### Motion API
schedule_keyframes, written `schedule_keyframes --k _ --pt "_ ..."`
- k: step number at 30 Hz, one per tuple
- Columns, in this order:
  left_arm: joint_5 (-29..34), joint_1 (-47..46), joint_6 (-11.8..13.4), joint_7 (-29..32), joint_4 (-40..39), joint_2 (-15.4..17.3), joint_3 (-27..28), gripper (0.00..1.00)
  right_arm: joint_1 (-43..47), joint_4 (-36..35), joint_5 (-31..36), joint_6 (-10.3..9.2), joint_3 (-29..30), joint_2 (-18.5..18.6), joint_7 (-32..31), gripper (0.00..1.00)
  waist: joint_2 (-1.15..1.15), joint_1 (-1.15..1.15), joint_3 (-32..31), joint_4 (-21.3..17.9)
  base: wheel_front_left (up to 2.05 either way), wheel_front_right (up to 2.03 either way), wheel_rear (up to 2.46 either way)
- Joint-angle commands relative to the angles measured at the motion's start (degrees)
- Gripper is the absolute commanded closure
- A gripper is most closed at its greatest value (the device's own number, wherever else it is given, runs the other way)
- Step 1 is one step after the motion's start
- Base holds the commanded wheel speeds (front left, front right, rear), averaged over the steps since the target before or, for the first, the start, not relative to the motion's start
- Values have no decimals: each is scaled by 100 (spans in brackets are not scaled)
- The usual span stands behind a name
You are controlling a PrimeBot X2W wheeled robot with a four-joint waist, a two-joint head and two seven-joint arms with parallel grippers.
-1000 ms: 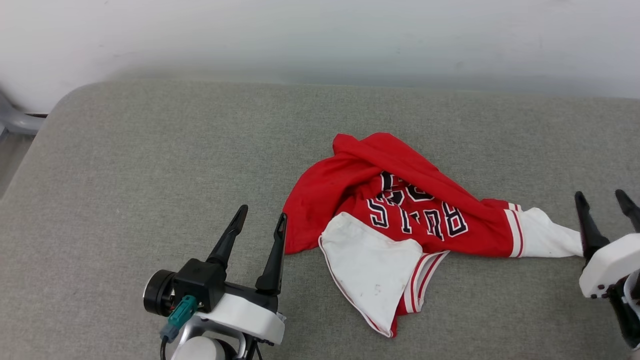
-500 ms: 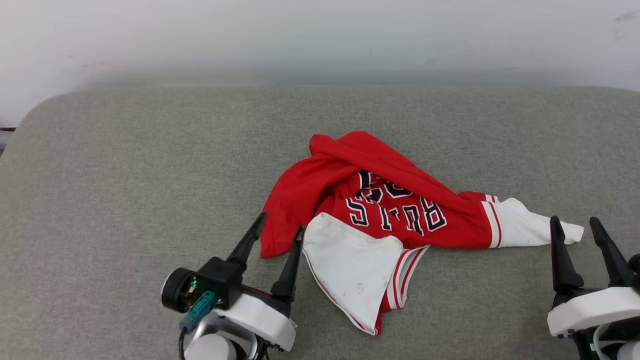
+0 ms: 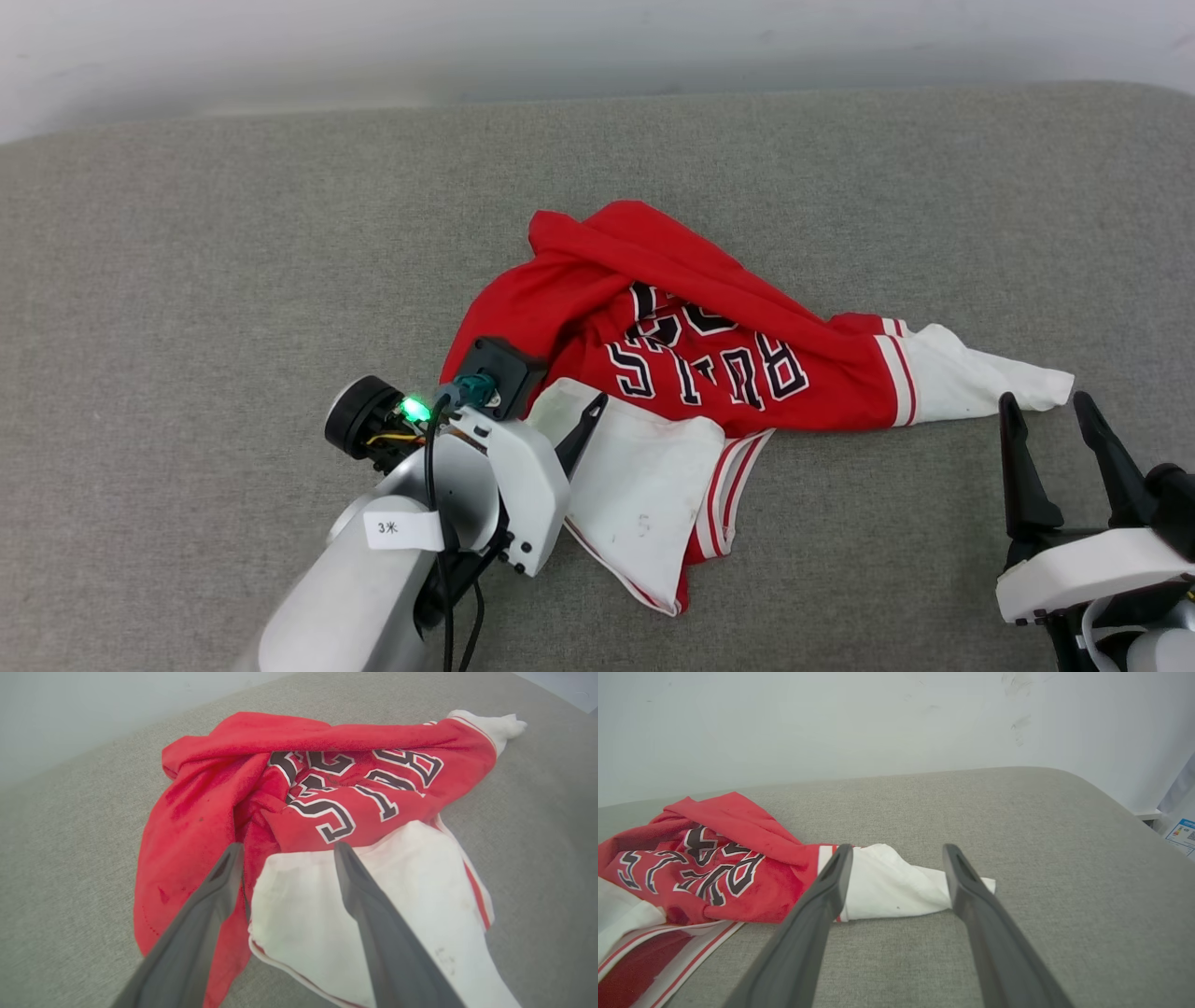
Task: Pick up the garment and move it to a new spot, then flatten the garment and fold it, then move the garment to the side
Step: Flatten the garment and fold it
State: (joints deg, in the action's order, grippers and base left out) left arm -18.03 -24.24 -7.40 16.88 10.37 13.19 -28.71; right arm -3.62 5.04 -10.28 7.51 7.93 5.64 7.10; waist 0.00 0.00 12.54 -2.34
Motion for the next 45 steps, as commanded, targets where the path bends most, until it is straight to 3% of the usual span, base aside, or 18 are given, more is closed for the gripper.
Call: schedule_keyframes --k 1,11,12,13,20,26,34,38,45 --pt "-28 -79 -5 68 -22 21 -18 0 -57 2 31 -4 -8 -23 51 0 0 0 72 -36 0 0 0" --pt "-87 -256 -5 310 -56 155 -118 0 -247 143 77 -4 -26 45 144 0 0 0 330 -39 0 0 0" --pt "-104 -260 -5 284 -67 145 -130 53 -248 162 77 -4 -34 44 148 0 0 0 343 -33 0 0 0" --pt "-140 -259 -5 260 -76 134 -158 100 -254 185 81 -4 -40 45 149 0 0 0 351 -27 0 0 0" --pt "-370 -197 -6 109 -159 136 -355 100 -299 337 94 -4 -38 40 195 0 0 0 328 75 0 0 0" --pt "-488 10 122 -193 -417 160 -201 100 -198 468 111 -4 62 78 188 0 0 0 139 338 0 0 0" --pt "-748 633 296 -572 -640 500 206 100 -111 640 168 -4 98 90 154 0 0 0 -165 754 0 0 0" --pt "-911 910 239 -754 -361 660 316 100 -80 750 230 -4 121 51 137 0 0 0 -277 886 0 0 0" --pt "-967 798 21 -1192 662 1085 -67 100 -135 869 286 -4 93 60 85 0 0 0 -357 918 0 0 0"
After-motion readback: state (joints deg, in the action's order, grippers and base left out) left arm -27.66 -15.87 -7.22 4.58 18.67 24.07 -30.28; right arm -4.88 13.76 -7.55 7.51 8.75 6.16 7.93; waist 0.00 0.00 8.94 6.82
